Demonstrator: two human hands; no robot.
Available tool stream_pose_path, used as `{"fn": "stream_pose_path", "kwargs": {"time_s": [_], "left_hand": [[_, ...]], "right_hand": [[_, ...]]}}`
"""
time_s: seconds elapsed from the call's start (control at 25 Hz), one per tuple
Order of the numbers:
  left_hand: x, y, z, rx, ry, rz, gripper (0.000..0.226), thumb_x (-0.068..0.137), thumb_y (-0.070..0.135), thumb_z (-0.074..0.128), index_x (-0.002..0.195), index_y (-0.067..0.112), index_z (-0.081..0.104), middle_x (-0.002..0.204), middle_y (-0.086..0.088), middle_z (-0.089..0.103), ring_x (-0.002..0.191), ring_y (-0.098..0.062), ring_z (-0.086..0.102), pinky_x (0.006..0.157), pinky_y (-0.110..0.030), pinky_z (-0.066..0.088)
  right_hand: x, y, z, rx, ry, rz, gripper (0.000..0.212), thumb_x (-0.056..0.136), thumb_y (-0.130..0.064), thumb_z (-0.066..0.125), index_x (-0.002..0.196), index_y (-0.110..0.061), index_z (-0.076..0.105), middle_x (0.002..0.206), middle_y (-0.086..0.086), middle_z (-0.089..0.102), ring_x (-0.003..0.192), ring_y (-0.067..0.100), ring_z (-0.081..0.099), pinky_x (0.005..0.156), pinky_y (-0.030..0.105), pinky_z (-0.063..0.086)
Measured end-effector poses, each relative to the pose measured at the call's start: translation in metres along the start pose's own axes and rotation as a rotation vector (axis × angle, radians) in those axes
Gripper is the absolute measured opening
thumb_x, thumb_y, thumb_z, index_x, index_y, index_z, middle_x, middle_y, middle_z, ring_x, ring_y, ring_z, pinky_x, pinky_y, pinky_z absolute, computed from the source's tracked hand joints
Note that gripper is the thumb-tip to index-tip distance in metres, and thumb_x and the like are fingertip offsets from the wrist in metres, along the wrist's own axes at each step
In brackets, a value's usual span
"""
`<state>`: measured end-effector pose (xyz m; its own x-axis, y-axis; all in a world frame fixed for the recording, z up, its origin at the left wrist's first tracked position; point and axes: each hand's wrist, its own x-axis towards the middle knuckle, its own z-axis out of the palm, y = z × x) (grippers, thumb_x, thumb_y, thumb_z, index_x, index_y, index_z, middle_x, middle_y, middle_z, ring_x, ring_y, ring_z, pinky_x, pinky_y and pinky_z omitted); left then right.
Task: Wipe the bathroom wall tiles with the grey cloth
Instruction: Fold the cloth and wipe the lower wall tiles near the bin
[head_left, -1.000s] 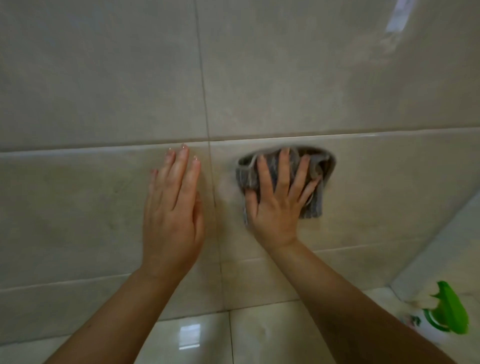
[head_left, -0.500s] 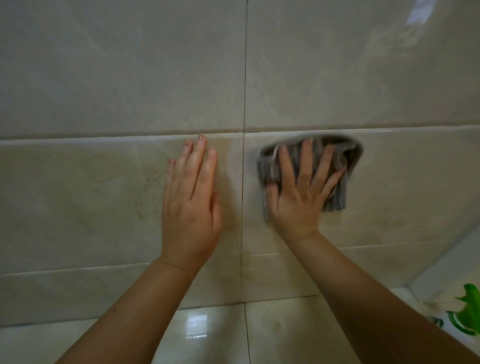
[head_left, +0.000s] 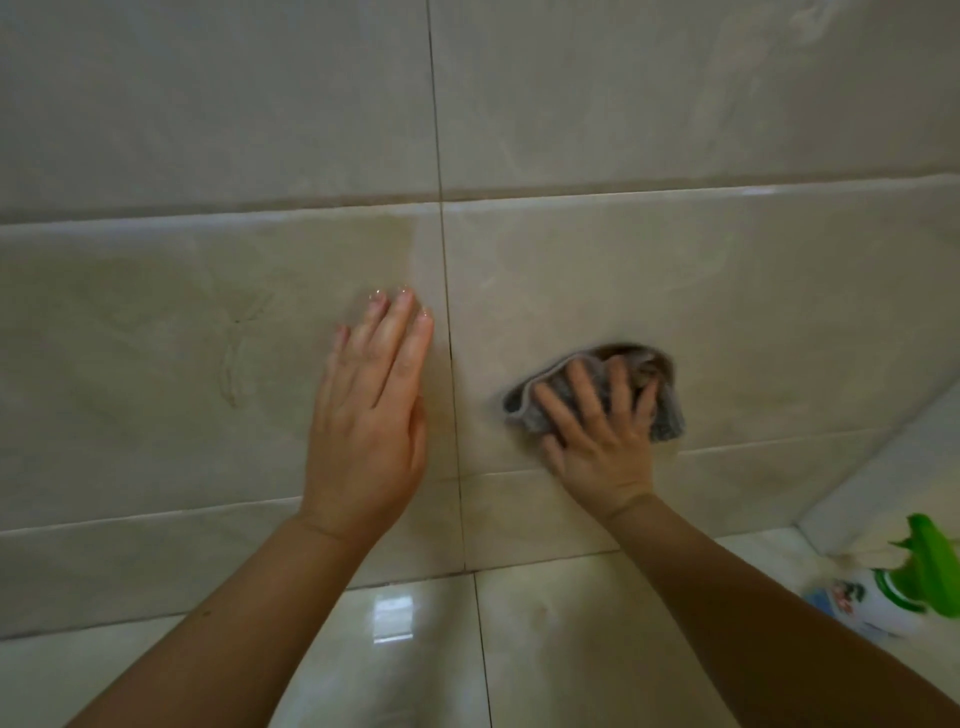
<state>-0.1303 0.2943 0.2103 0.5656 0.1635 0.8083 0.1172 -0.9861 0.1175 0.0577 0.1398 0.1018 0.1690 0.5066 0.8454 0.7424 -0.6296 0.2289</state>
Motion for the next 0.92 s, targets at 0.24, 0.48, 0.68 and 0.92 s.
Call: {"fn": "stream_pose_path", "kwargs": {"time_s": [0.24, 0.48, 0.68, 0.92], "left_hand": [[-0.007, 0.004, 0.017, -0.021, -0.003, 0.023, 0.055, 0.090, -0.010, 0.045, 0.144, -0.003, 0.040, 0.154, -0.019, 0.034, 0.147, -0.033, 0.025, 0.120, -0.053, 0.020], [-0.020, 0.017, 0.031, -0.039, -0.065, 0.052, 0.056, 0.090, -0.005, 0.045, 0.145, -0.001, 0.039, 0.156, -0.018, 0.031, 0.148, -0.032, 0.024, 0.120, -0.050, 0.020], [-0.023, 0.025, 0.038, -0.043, -0.090, 0.049, 0.060, 0.086, -0.009, 0.048, 0.145, -0.001, 0.040, 0.155, -0.018, 0.032, 0.147, -0.032, 0.025, 0.120, -0.049, 0.021], [-0.020, 0.044, 0.052, -0.075, -0.105, 0.114, 0.059, 0.087, -0.007, 0.048, 0.144, -0.001, 0.039, 0.154, -0.018, 0.034, 0.147, -0.033, 0.027, 0.120, -0.052, 0.021]], "right_hand": [[0.059, -0.034, -0.009, 0.150, 0.206, 0.516, 0.050, 0.100, -0.044, 0.026, 0.147, -0.028, 0.016, 0.157, 0.010, 0.013, 0.145, 0.042, 0.007, 0.115, 0.063, 0.003], [-0.033, -0.039, 0.032, 0.020, -0.003, -0.352, 0.061, 0.087, -0.036, 0.061, 0.145, -0.036, 0.039, 0.155, -0.008, 0.030, 0.148, 0.025, 0.015, 0.117, 0.057, 0.007], [-0.066, 0.076, 0.014, -0.038, -0.072, -0.045, 0.056, 0.086, -0.037, 0.052, 0.140, -0.026, 0.039, 0.155, 0.010, 0.021, 0.141, 0.041, 0.018, 0.108, 0.065, 0.023], [0.005, 0.029, 0.003, 0.126, 0.110, 0.676, 0.059, 0.096, -0.035, 0.034, 0.148, -0.012, 0.017, 0.157, 0.026, 0.016, 0.142, 0.048, 0.012, 0.111, 0.067, 0.015]]}}
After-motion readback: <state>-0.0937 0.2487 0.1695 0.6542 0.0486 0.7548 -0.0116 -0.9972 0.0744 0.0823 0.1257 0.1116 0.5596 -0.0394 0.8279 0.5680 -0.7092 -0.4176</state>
